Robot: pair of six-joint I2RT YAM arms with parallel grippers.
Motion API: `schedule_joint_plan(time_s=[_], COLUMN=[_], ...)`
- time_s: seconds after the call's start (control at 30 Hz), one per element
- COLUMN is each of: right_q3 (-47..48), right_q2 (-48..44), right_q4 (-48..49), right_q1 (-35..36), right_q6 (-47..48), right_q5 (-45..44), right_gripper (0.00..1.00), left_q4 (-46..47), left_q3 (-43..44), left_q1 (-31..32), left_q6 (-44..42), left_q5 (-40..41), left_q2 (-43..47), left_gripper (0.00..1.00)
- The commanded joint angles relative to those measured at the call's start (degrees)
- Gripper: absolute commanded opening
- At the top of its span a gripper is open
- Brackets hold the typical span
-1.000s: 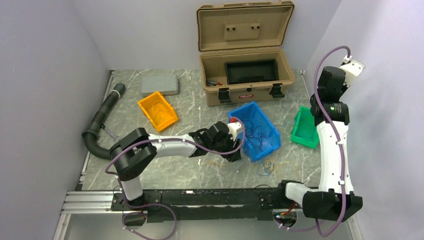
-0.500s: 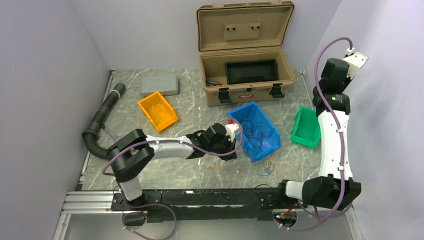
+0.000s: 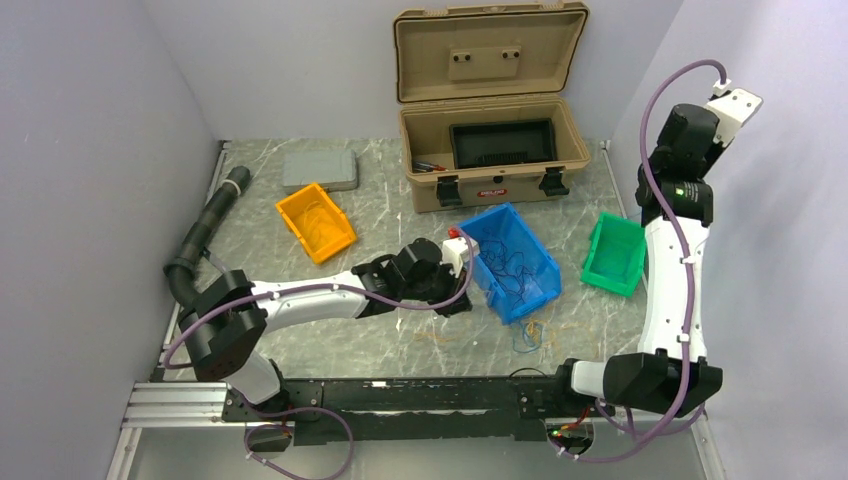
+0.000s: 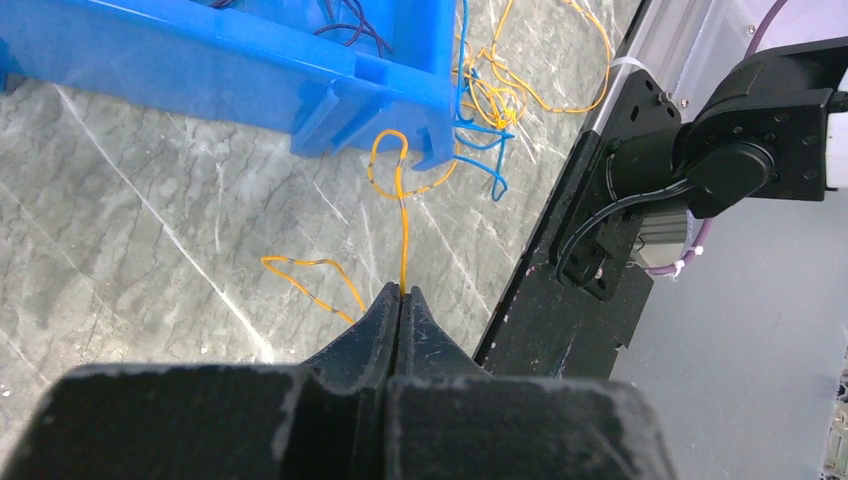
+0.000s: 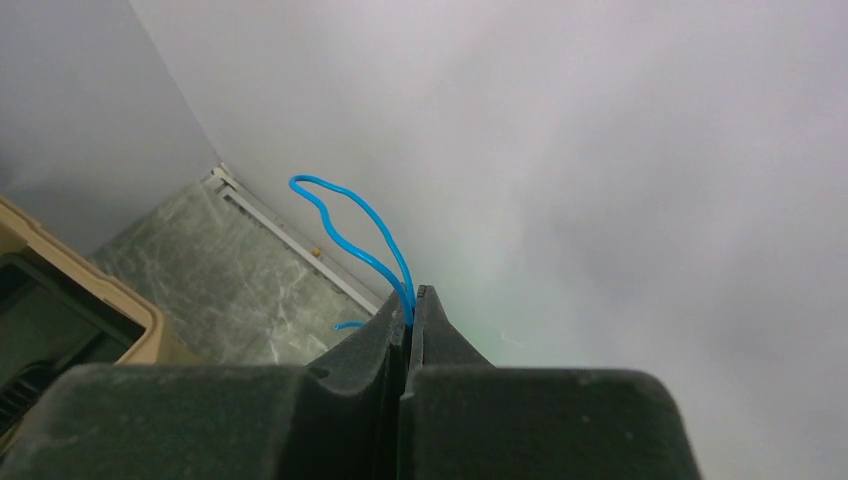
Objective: Untangle the cables
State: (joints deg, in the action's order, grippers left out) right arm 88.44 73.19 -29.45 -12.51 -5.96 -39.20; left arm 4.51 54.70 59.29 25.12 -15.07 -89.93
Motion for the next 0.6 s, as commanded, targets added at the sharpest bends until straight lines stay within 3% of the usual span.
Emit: schedule_joint_plan(time_s=[0.0, 0.4, 0.57], right_q3=[-1.6, -18.9, -25.0], right_q2=[-1.1, -3.2, -2.3], right_q4=[2.2, 7.1, 9.8], right_q1=[-0.9, -1.9, -2.0], right_q6=[1.0, -3.1, -6.6], right_q5=[-1.7, 0.0, 4.5], right_gripper=[0.0, 0.0, 0.0], left_q4=[-1.4, -4.4, -4.4], left_q3=[0.7, 1.8, 0.7], left_q1=[0.3, 0.3, 0.3], left_q6=[-0.4, -0.7, -0.1], left_q5=[-0.2, 0.3, 0.4], left_q2=[3.0, 6.6, 7.8], left_gripper=[0.0, 0.0, 0.0])
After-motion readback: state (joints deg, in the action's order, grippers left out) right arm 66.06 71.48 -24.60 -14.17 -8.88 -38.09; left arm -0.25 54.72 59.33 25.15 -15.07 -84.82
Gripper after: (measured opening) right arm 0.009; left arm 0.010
